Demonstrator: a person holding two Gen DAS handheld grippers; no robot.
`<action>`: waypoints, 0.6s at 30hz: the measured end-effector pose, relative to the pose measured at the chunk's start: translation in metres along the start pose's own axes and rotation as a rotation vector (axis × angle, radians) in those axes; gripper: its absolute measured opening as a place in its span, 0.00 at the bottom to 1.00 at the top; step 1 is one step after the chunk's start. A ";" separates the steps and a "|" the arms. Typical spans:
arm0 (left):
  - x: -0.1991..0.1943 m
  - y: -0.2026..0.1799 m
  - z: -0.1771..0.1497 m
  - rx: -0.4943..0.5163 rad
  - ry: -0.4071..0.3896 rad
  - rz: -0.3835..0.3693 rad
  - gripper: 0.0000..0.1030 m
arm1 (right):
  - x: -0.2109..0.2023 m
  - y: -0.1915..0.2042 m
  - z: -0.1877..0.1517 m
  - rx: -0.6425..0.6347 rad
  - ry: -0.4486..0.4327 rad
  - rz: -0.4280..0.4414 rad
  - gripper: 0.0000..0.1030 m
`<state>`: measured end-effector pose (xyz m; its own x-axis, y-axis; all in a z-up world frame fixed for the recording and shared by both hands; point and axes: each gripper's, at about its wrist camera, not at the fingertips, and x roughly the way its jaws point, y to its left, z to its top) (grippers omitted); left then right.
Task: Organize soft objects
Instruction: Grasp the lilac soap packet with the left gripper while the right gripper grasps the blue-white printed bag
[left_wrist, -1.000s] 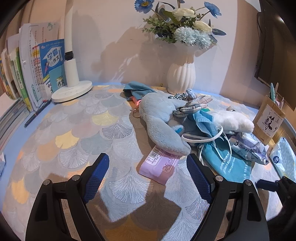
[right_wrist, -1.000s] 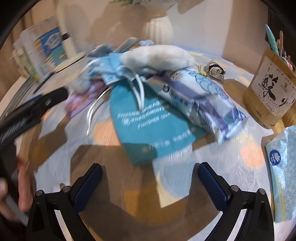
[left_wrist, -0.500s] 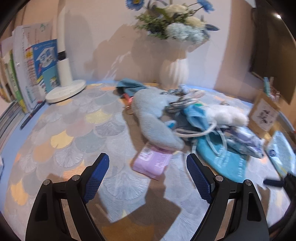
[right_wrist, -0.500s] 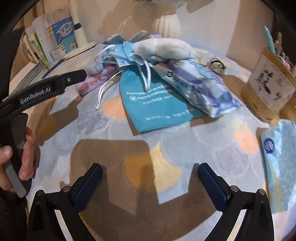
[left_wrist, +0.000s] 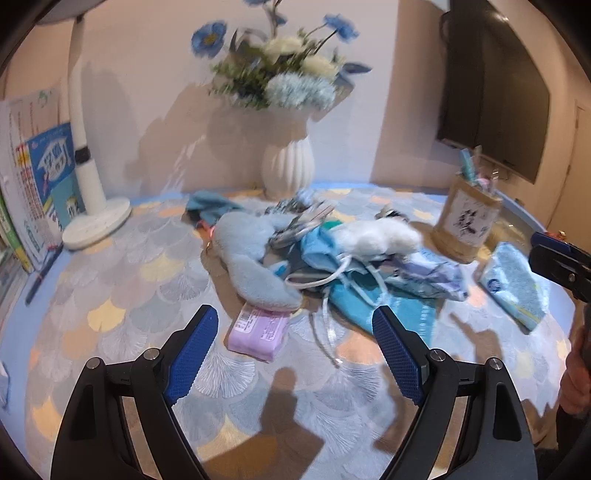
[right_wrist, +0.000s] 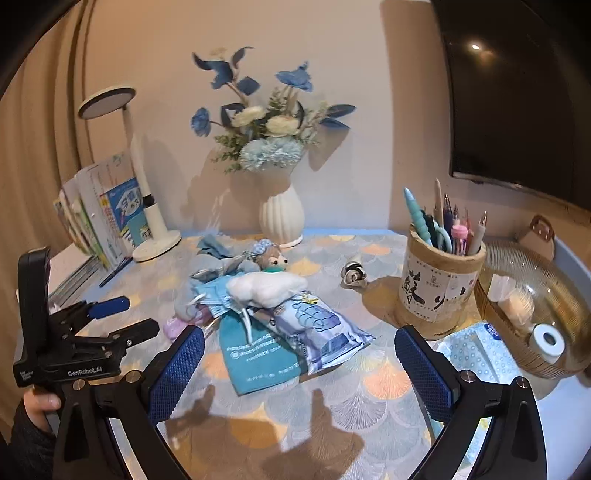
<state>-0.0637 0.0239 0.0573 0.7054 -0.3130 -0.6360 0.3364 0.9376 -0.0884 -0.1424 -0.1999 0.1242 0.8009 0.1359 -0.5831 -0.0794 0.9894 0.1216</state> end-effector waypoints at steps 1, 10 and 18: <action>0.007 0.002 -0.002 -0.012 0.011 0.005 0.82 | 0.008 0.000 -0.003 0.003 -0.001 -0.005 1.00; 0.028 0.009 -0.014 -0.053 0.052 0.081 0.82 | 0.055 -0.013 -0.035 0.036 0.095 -0.028 1.00; 0.029 0.006 -0.015 -0.037 0.070 0.072 0.82 | 0.060 -0.007 -0.037 0.006 0.109 -0.055 1.00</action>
<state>-0.0504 0.0226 0.0267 0.6811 -0.2349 -0.6935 0.2623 0.9626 -0.0684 -0.1157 -0.1968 0.0582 0.7344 0.0862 -0.6732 -0.0332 0.9953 0.0912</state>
